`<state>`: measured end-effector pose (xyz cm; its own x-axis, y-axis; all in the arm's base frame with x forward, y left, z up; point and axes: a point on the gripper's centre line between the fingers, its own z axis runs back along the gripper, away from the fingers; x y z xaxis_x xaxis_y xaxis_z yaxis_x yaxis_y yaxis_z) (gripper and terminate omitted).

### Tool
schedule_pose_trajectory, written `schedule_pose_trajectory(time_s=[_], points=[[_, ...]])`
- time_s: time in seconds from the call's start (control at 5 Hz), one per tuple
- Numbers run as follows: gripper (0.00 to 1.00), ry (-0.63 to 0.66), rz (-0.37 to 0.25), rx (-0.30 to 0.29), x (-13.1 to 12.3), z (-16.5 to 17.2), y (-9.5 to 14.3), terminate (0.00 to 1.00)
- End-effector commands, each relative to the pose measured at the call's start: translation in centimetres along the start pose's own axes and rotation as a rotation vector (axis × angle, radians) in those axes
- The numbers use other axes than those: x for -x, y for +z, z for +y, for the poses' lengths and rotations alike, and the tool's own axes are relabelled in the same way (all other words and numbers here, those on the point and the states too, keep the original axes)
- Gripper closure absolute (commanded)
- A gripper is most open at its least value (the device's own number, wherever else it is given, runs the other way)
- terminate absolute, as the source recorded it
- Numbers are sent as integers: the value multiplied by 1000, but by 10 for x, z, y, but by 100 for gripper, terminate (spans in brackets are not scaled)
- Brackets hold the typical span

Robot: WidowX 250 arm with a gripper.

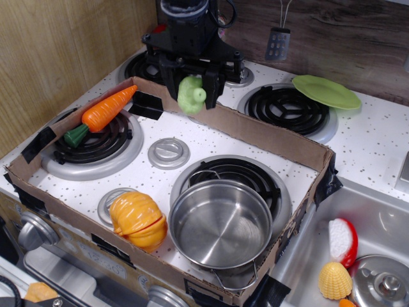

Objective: Put broccoli in pot

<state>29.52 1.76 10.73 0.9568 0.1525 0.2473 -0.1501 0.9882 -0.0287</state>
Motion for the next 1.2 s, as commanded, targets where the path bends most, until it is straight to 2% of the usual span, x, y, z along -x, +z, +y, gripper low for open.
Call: schedule_pose_trajectory(time_s=[0.0,0.2,0.8,1.0], points=[[100,65,-74,-6,45,-21,20,0],[100,74,-77,-12,59,-27,18,0],[100,81,-3,-27,84,-65,5,0],[100,79,18,-5,87,-67,-5,0]])
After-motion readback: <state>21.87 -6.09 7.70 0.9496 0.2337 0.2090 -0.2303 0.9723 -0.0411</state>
